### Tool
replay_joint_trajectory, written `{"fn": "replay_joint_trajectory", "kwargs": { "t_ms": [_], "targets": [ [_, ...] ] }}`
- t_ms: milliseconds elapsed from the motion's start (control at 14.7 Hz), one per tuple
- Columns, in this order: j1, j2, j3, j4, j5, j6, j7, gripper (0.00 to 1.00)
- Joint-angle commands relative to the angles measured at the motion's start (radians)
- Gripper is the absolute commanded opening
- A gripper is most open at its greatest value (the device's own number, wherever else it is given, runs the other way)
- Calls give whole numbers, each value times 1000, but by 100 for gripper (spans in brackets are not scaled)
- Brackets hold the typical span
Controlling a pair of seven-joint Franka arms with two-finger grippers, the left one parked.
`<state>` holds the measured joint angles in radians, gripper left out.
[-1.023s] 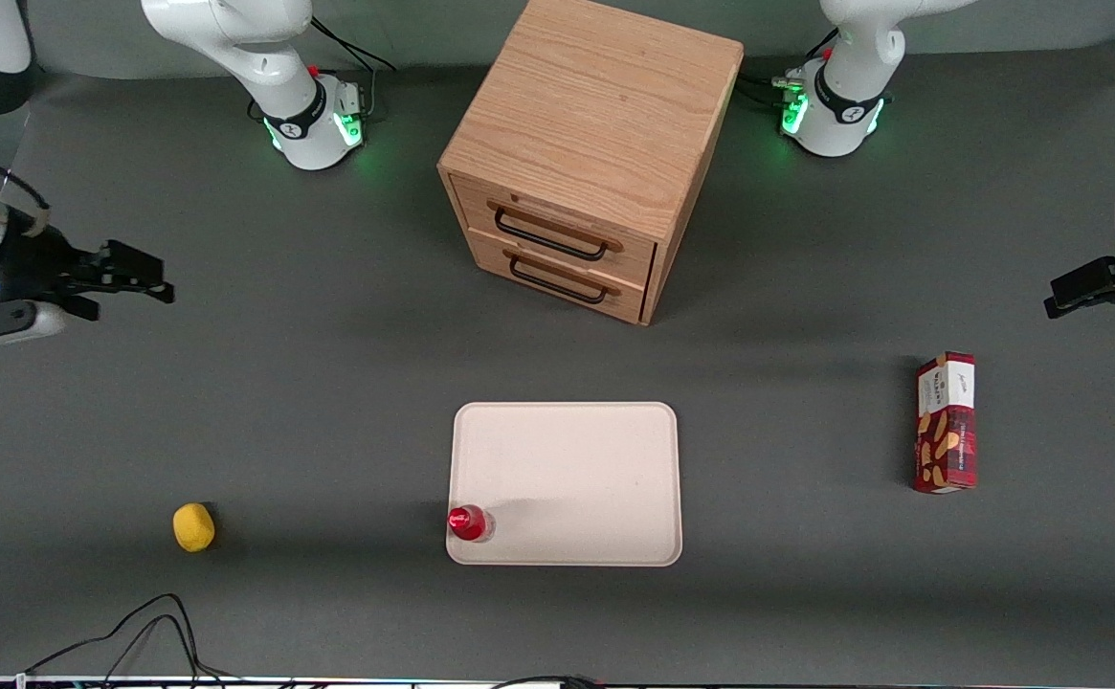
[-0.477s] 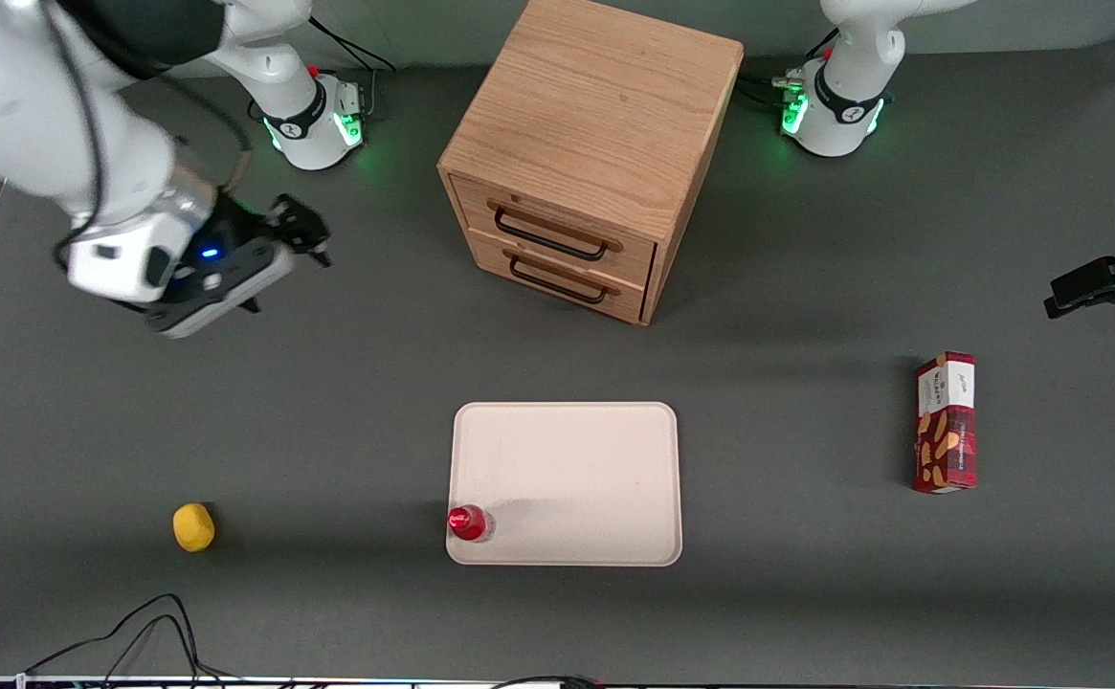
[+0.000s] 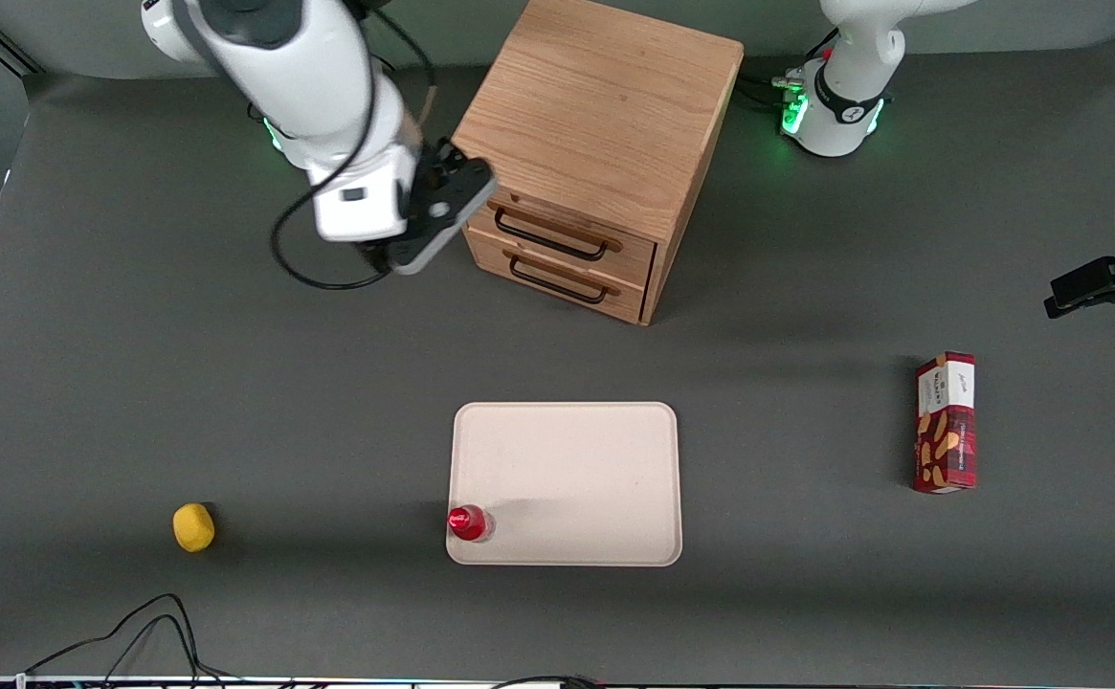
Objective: Open upper drawer
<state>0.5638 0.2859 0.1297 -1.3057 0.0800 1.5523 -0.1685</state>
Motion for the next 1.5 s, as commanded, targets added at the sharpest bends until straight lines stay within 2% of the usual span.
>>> {"fn": "replay_joint_trajectory", "kwargs": {
  "t_ms": [0, 136, 682, 955, 1432],
  "targets": [
    [65, 96, -10, 104, -17, -11, -14, 100],
    [97, 127, -10, 135, -17, -11, -19, 100],
    [96, 150, -12, 105, -11, -3, -34, 100],
    [70, 176, -15, 103, 44, 40, -244, 100],
    [64, 211, -16, 68, 44, 51, -249, 100]
  ]
}}
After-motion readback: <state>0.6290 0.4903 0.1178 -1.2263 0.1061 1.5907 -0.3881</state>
